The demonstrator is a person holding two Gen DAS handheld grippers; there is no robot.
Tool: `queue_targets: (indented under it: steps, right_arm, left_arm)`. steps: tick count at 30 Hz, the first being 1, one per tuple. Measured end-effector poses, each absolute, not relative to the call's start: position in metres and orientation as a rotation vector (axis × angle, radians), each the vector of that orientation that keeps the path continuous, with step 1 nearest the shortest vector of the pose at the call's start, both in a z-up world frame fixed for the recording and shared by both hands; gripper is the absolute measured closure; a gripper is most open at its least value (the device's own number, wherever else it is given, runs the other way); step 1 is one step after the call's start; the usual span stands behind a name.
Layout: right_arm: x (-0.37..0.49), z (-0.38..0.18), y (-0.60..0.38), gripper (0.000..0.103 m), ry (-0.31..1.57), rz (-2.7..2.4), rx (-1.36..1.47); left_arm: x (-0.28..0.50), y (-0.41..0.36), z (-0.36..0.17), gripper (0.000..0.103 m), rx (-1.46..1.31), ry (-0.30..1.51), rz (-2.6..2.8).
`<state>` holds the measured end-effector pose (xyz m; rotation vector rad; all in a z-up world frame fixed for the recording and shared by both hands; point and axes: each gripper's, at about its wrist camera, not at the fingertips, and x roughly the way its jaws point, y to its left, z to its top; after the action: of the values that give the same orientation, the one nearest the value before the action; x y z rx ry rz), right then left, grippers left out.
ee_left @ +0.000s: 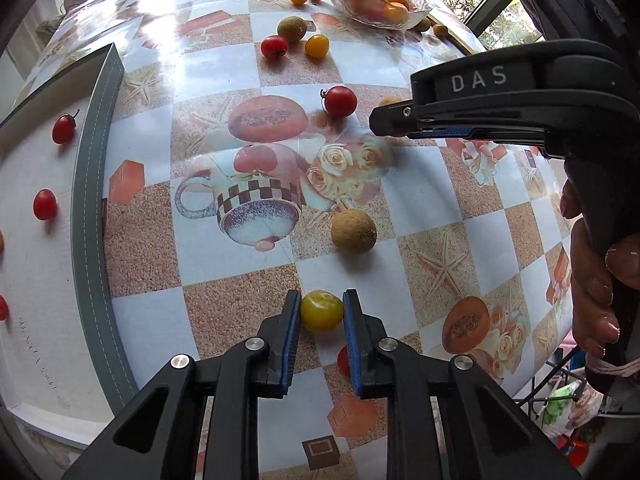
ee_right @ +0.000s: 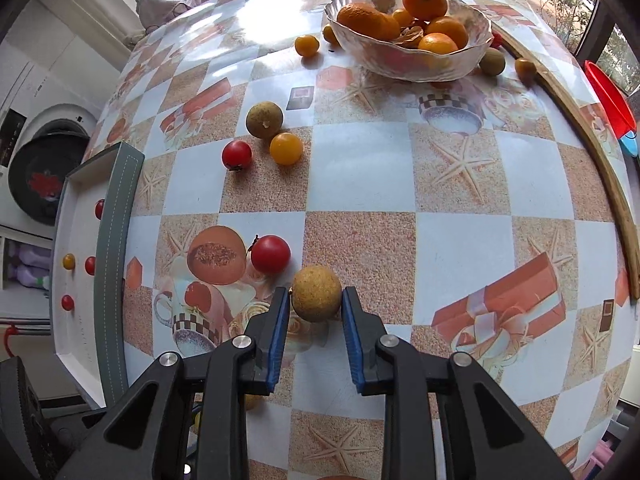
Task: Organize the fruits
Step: 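Grasp a yellow cherry tomato with the left gripper while the right grasps a brown kiwi, then carry the yellow tomato and brown kiwi into the white tray and release both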
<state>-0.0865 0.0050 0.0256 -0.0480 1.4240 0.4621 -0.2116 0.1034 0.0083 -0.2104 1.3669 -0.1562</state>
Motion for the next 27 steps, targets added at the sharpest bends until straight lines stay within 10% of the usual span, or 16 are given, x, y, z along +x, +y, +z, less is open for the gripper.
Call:
queue_targets:
  steps: [27]
  right_arm:
    - [-0.113, 0.055, 0.07, 0.074, 1.431, 0.575, -0.073]
  left_arm:
    - [-0.227, 0.208, 0.052, 0.081, -0.293, 1.238, -0.011]
